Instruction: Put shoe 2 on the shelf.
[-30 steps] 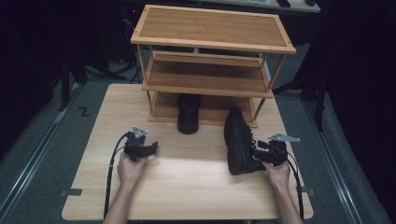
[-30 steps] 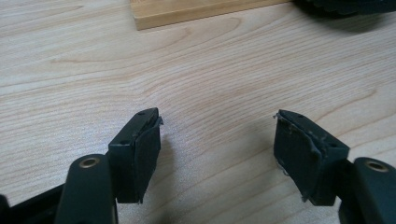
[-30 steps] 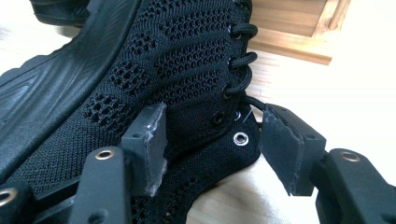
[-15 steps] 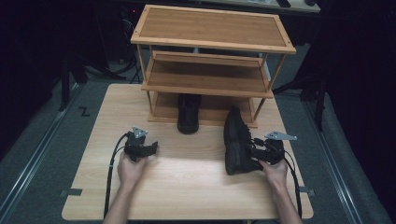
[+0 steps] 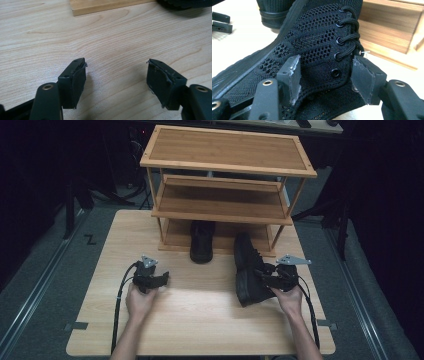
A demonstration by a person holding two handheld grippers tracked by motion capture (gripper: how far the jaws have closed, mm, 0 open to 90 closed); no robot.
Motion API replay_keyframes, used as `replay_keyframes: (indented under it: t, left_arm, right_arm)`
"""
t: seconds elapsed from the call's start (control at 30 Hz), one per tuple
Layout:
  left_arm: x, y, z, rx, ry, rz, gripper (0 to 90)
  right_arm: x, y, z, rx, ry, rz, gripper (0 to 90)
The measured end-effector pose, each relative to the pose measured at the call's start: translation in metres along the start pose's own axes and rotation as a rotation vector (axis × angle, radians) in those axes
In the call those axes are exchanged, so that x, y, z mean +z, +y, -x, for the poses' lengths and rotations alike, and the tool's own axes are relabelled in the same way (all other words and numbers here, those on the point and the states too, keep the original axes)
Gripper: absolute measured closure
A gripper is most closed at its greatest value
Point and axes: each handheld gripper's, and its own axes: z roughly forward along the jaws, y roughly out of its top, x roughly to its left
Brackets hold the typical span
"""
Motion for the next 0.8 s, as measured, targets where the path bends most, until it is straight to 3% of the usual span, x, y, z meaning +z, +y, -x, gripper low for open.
replay_keyframes:
  t: [0.6, 0.8]
  left_arm:
    - [0.000, 0.000, 0.000, 0.000, 0.000, 0.000, 32.3]
    - [0.000, 0.000, 0.000, -0.002, -0.001, 0.001, 32.2]
  right_arm:
    - [0.015, 0.028, -0.022, -0.032, 0.053, -0.025, 40.5]
    - [0.029, 0.035, -0.030, -0.007, 0.113, -0.031, 44.6]
